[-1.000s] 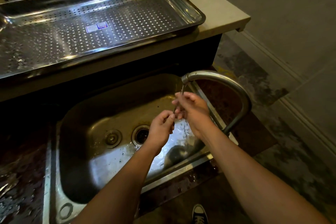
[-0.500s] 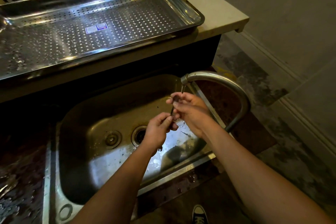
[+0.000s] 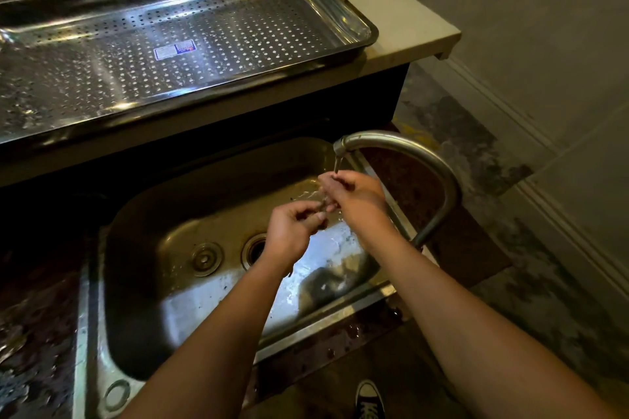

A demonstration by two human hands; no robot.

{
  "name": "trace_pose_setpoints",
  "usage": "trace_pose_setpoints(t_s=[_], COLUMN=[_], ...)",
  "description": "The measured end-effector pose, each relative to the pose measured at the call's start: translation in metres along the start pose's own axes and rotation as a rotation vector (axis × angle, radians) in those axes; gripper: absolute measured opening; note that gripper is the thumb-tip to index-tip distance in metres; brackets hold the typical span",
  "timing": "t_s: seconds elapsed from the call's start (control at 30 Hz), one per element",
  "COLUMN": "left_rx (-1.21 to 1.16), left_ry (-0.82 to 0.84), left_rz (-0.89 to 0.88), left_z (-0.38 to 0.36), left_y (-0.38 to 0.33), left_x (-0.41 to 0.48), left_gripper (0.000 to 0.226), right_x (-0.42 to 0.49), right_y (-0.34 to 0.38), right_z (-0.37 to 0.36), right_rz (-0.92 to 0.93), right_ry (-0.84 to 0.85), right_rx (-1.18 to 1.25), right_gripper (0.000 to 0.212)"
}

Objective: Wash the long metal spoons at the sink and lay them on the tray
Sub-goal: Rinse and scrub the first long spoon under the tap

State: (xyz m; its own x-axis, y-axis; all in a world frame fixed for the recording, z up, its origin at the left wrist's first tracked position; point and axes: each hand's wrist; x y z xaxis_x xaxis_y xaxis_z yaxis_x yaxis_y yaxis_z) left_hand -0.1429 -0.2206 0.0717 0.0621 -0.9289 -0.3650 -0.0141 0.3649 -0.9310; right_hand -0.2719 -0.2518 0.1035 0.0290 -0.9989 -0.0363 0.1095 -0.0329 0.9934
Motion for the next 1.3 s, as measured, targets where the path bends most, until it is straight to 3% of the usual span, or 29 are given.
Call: trace_pose_setpoints(t_s=[0.1,0.2,0.43,0.6,0.87,1.07,1.3], left_rx=[-0.002,-0.022,0.04,0.148,0.018,-0.116,-0.266], left_ry=[-0.002,0.037,0.104,0.049,0.018,0.034,-0.112], left_rz=[-0.024,-0.063,-0.131,-0.184,-0.184,-0.2,-0.122], left_z=[-0.006,-0.011,-0.017,-0.018,-0.018,-0.007,0.007], left_y=[-0.007,-0.014,-0.021,-0.023,-0.031,-0.042,-0.051], left_x=[0.001,0.0,-0.001,0.007,0.006,-0.001,-0.008], left_gripper=[0.02,0.015,0.021,0.024,0.019,0.014,0.01], right_x=[0.002,-0.002,0.002,0.0,-0.01,-0.016,-0.012], right_y=[0.002,0.003,0.004,0.001,-0.01,-0.017,-0.029], right_z=[0.0,0.004,0.003,0.008,0.003,-0.004,-0.008], right_rz=[-0.007,0.005,0.021,0.069,0.161,0.182,0.151], right_ry=[-0.062,0.008,-0.058,0.065,0.103,0.136,0.099], right_rx=[0.109,0.244,0.054,0.044,-0.214,-0.053,-0.096], right_gripper=[0.011,0.023,0.002,0.023,0.042,0.045,0.034])
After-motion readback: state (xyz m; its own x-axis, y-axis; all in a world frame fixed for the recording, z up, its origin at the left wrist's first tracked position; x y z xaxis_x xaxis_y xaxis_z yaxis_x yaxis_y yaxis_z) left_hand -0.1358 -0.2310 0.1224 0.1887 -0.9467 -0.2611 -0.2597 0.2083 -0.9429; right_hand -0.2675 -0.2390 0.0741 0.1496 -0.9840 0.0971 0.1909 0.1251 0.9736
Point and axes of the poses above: each hand's wrist, its own x-axis towards the middle knuckle, its own z-axis out of the back of the hand, y = z × x, and after that the axes turned 8 degrees about z, right-handed
